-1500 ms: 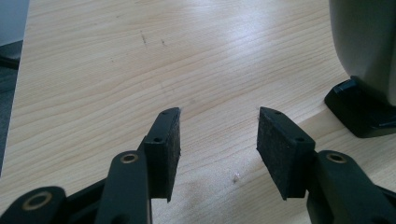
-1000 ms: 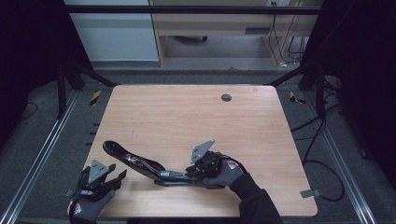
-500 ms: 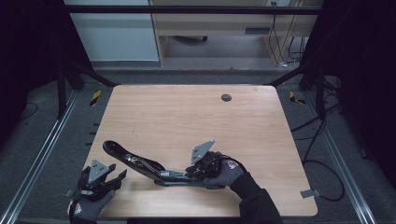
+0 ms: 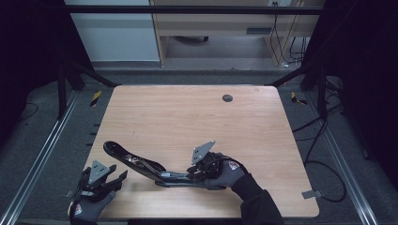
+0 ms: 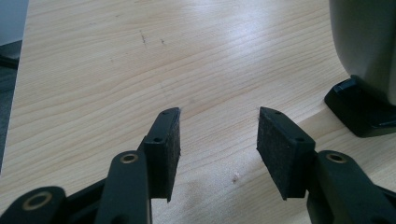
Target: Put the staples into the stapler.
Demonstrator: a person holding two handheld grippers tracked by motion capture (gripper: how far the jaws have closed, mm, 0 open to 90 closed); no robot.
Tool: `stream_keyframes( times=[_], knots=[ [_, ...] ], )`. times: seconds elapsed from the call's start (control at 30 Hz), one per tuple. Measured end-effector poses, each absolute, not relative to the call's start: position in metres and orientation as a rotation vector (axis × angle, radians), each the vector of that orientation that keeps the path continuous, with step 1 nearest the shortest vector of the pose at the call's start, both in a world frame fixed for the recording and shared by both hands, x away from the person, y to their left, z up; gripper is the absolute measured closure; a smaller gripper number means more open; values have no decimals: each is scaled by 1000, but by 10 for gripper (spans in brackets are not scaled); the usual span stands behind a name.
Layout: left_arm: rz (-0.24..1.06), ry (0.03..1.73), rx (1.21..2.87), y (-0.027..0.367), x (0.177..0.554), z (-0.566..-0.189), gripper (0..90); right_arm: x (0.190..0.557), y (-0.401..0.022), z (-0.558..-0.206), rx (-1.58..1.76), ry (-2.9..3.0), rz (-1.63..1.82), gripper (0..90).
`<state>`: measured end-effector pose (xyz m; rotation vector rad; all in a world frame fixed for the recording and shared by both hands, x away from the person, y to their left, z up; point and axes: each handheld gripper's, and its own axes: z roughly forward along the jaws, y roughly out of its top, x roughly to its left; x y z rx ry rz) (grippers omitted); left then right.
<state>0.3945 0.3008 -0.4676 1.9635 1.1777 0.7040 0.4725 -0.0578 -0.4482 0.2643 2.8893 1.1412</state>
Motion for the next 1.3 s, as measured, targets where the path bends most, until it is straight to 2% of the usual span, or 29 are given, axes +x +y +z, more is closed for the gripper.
stream_keyframes(
  times=[0.7, 1.07, 1.3],
  knots=[
    [703, 1179, 1964, 300, 394, -468, 490, 471, -57, -442, 416, 2850, 1171, 684],
    [701, 1179, 1965, 301, 395, -468, 490, 472, -53, -449, 395, 2886, 1112, 758],
    [702, 1179, 1965, 301, 394, -468, 489, 470, -53, -449, 395, 2877, 1108, 765]
  ],
)
